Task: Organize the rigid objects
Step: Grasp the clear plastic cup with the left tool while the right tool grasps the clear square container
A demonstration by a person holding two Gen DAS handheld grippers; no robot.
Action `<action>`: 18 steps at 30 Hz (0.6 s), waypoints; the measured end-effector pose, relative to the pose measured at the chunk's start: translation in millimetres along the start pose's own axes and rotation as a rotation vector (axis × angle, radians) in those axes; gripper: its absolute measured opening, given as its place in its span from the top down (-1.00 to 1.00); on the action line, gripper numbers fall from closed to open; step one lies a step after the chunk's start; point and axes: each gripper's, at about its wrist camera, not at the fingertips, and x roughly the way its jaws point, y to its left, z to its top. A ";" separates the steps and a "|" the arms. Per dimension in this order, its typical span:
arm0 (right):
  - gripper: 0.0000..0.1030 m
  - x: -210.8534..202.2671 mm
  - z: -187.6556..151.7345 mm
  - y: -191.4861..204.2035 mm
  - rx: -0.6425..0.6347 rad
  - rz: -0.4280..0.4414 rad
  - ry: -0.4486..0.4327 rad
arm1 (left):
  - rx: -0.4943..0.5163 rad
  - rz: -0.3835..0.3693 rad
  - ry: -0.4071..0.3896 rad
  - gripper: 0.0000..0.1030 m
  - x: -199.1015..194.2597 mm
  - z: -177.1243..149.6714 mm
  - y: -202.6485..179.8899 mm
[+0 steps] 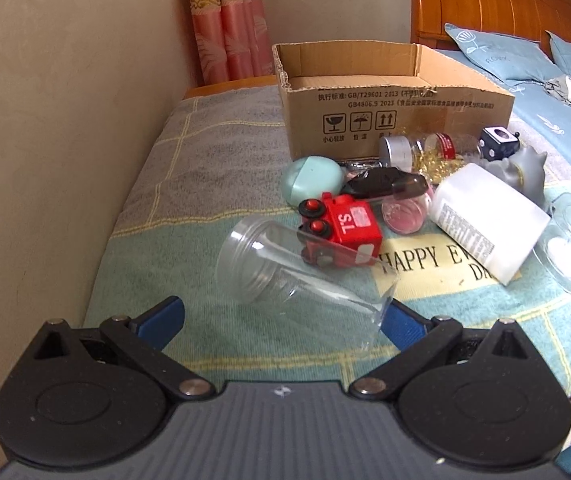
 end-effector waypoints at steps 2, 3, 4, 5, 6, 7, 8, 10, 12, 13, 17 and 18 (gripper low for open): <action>-1.00 0.9 0.6 0.5 -0.008 0.004 -0.006 | 0.012 -0.003 -0.009 -0.99 4.3 4.4 -1.6; -1.00 1.4 0.8 0.7 -0.008 0.004 -0.010 | 0.018 -0.001 -0.014 -0.99 6.4 6.1 -2.5; -1.00 1.9 0.8 1.1 -0.010 0.004 -0.014 | 0.022 0.001 -0.018 -0.99 8.7 7.7 -3.2; -1.00 2.4 1.0 1.6 -0.014 0.004 -0.020 | 0.024 0.002 -0.024 -0.99 11.1 8.6 -3.7; -1.00 2.7 1.0 2.0 -0.016 0.005 -0.025 | 0.024 0.000 -0.026 -0.99 13.7 9.0 -3.5; -1.00 3.3 1.3 2.6 -0.017 0.004 -0.031 | 0.023 -0.003 -0.019 -0.99 16.5 8.9 -3.4; -1.00 3.7 1.4 2.8 -0.017 0.004 -0.035 | 0.019 -0.007 -0.011 -0.99 18.9 8.1 -3.1; -1.00 5.2 2.6 3.4 -0.018 0.004 -0.042 | 0.000 -0.007 -0.001 -0.99 22.5 6.3 -2.2; -1.00 7.3 5.3 4.5 -0.018 0.003 -0.044 | -0.019 -0.011 0.009 -0.98 24.6 5.3 -1.3; -1.00 8.8 7.2 5.3 -0.018 0.003 -0.043 | -0.029 -0.013 0.008 -0.98 24.4 5.0 -0.9; -1.00 14.7 17.5 9.0 -0.020 0.004 -0.031 | -0.053 -0.025 0.004 -0.98 21.5 6.3 0.6; -1.00 15.7 20.0 9.5 -0.020 0.006 -0.029 | -0.056 -0.025 0.004 -0.98 20.7 7.0 0.4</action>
